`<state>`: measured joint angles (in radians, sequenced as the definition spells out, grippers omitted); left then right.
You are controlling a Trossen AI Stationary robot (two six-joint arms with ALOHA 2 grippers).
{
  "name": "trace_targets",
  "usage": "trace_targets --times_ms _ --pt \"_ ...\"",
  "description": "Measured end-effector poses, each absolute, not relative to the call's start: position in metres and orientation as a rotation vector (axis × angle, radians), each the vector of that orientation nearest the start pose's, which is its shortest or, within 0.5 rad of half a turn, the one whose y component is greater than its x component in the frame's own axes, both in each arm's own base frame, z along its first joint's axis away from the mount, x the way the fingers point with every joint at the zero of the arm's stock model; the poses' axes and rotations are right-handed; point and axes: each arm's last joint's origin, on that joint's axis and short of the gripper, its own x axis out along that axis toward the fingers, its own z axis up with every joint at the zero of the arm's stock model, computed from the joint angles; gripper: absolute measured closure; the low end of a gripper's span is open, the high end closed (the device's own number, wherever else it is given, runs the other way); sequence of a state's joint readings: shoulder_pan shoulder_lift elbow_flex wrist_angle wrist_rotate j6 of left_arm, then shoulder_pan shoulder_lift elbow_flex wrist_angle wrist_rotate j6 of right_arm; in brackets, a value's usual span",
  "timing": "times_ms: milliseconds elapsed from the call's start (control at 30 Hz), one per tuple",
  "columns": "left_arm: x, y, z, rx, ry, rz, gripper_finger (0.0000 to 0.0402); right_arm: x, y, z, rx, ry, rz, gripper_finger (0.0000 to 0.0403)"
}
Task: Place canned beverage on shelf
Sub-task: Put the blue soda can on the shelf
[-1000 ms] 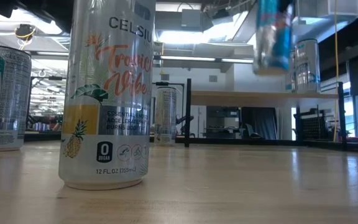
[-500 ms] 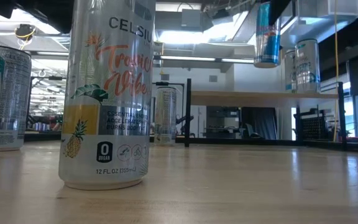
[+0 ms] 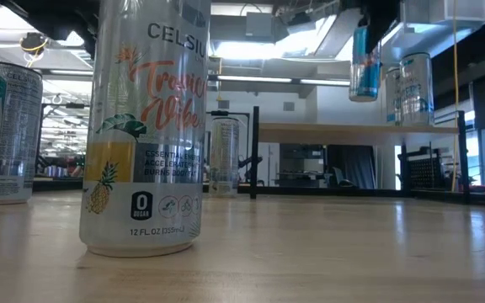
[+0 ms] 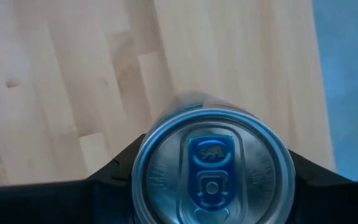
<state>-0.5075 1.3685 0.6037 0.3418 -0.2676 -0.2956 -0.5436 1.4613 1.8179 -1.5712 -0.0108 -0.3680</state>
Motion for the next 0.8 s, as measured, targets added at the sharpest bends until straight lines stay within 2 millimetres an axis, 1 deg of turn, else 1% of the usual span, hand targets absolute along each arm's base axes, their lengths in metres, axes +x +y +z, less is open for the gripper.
trace_targets --times_ms 167,300,433,567,800 --pt "0.242 -0.125 0.197 -0.131 0.402 -0.12 0.0154 0.189 -0.138 0.416 0.041 1.253 -0.31 0.0205" --pt "0.242 -0.124 0.198 -0.127 0.394 -0.092 0.0154 0.186 -0.149 0.414 0.03 1.276 -0.324 0.0205" --pt "0.244 -0.121 0.198 -0.122 0.392 -0.081 0.0154 0.184 -0.168 0.406 0.066 1.309 -0.346 0.0205" --pt "0.247 -0.116 0.198 -0.107 0.39 -0.063 0.0154 0.18 -0.189 0.4 0.087 1.306 -0.352 0.0205" --pt "0.248 -0.113 0.197 -0.066 0.392 -0.069 0.0154 0.173 -0.216 0.386 0.163 1.346 -0.389 0.0205"
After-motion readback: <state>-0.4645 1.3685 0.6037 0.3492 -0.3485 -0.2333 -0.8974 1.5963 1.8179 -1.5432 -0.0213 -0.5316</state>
